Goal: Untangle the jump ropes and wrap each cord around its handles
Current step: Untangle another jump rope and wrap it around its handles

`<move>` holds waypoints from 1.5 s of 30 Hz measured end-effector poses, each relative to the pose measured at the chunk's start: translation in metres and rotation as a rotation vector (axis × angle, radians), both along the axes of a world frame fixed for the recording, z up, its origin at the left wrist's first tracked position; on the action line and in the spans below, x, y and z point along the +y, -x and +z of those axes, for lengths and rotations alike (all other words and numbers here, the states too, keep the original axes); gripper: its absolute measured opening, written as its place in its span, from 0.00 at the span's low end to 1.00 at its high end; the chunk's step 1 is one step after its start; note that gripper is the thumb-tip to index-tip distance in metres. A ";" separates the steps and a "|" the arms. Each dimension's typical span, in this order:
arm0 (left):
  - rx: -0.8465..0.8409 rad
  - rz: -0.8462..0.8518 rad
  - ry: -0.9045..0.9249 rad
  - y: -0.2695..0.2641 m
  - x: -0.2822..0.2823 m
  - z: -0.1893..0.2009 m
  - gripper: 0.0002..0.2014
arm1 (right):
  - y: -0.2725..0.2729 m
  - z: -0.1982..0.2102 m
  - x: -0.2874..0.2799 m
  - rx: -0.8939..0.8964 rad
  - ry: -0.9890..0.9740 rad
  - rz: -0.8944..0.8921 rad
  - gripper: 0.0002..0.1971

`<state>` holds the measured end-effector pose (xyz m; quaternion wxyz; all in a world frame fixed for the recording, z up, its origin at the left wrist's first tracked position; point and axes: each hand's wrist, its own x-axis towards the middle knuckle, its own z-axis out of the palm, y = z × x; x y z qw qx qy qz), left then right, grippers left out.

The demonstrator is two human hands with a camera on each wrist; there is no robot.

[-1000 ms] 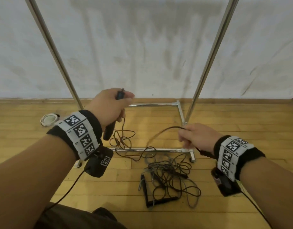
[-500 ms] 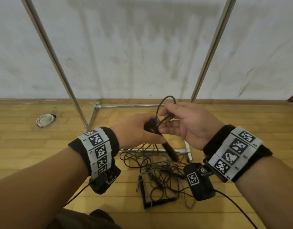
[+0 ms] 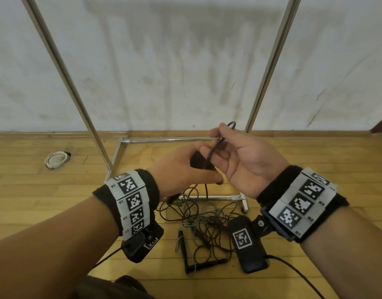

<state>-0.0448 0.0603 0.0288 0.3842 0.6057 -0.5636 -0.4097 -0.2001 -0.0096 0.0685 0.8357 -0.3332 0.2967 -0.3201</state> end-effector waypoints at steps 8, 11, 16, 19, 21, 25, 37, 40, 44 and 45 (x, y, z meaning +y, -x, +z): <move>0.060 0.176 0.043 -0.002 -0.002 -0.005 0.13 | 0.006 -0.006 -0.009 0.159 0.049 -0.031 0.13; 0.077 0.203 0.019 -0.007 -0.004 0.003 0.09 | 0.015 -0.015 -0.016 0.587 0.314 0.066 0.20; 0.116 0.099 -0.020 -0.007 -0.003 0.016 0.08 | 0.019 -0.020 -0.022 1.098 0.981 0.240 0.17; 0.158 0.018 0.017 -0.007 -0.004 0.023 0.09 | 0.010 -0.010 -0.016 0.753 0.971 0.414 0.34; 0.162 0.005 0.069 -0.011 -0.005 0.029 0.08 | 0.002 -0.008 -0.011 0.639 0.966 0.446 0.28; 0.289 0.248 0.265 -0.034 -0.010 0.044 0.11 | 0.000 -0.024 -0.008 0.735 0.963 0.450 0.06; 0.901 1.050 0.451 -0.120 -0.003 0.070 0.10 | 0.096 -0.092 -0.111 1.863 1.043 0.282 0.14; 0.953 1.119 0.467 -0.137 -0.001 0.072 0.09 | 0.119 -0.084 -0.126 2.031 1.095 0.106 0.11; 0.798 0.981 0.410 -0.131 -0.006 0.052 0.03 | 0.112 -0.085 -0.115 2.027 0.909 0.520 0.11; 0.726 0.911 0.385 -0.126 -0.007 0.045 0.03 | 0.104 -0.082 -0.110 1.980 0.906 0.596 0.14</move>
